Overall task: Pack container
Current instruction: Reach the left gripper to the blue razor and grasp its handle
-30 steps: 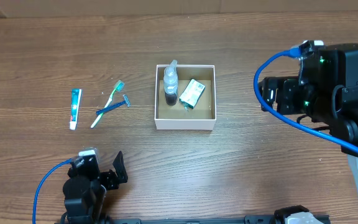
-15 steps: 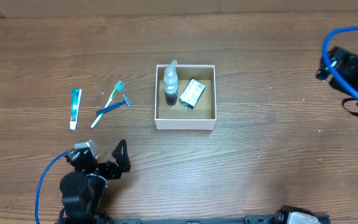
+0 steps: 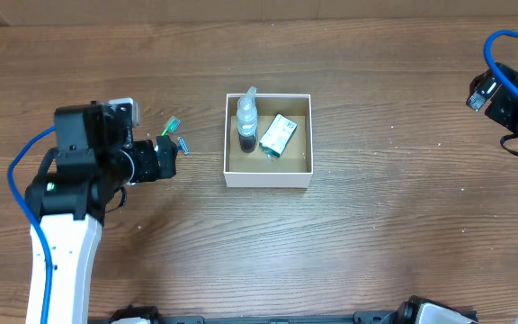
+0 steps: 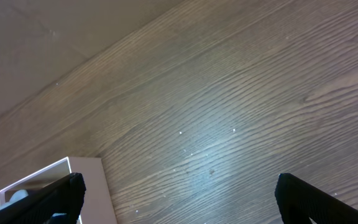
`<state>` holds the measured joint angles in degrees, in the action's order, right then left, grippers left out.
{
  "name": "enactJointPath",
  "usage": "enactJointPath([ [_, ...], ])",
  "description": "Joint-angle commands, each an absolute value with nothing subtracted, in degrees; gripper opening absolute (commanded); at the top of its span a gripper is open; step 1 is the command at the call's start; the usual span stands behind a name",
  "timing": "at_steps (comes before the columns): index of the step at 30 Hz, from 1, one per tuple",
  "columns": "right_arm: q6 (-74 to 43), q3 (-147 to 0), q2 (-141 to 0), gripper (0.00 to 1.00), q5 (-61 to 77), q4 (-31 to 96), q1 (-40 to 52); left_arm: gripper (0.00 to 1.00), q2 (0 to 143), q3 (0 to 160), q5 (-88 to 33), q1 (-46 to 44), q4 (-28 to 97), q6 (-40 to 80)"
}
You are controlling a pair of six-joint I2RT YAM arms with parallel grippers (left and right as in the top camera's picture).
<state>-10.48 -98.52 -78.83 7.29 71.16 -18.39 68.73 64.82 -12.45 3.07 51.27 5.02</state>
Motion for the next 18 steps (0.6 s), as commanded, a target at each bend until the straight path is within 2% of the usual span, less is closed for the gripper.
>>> enactJointPath([
  [1,-10.48,-99.61,-78.89,1.0,7.6,70.78,-18.57,1.0,73.21,66.04,-13.21,2.96,52.93,2.55],
  [4,-10.48,-99.61,-78.89,1.0,7.6,70.78,-18.57,1.0,77.06,66.02,-19.97,2.96,48.99,0.03],
  [8,-10.48,-99.61,-78.89,1.0,7.6,70.78,-18.57,1.0,82.89,66.06,-20.6,2.96,40.51,-4.25],
  [9,-10.48,-99.61,-78.89,1.0,7.6,70.78,-18.57,0.94,84.68,66.06,-20.27,2.96,39.33,-6.7],
  [11,-10.48,-99.61,-78.89,1.0,7.6,70.78,-18.57,0.9,88.09,66.06,-17.15,2.94,36.71,-7.44],
  [18,-10.48,-99.61,-78.89,1.0,7.6,70.78,-18.57,0.85,97.58,66.06,-14.35,2.94,30.41,-12.14],
])
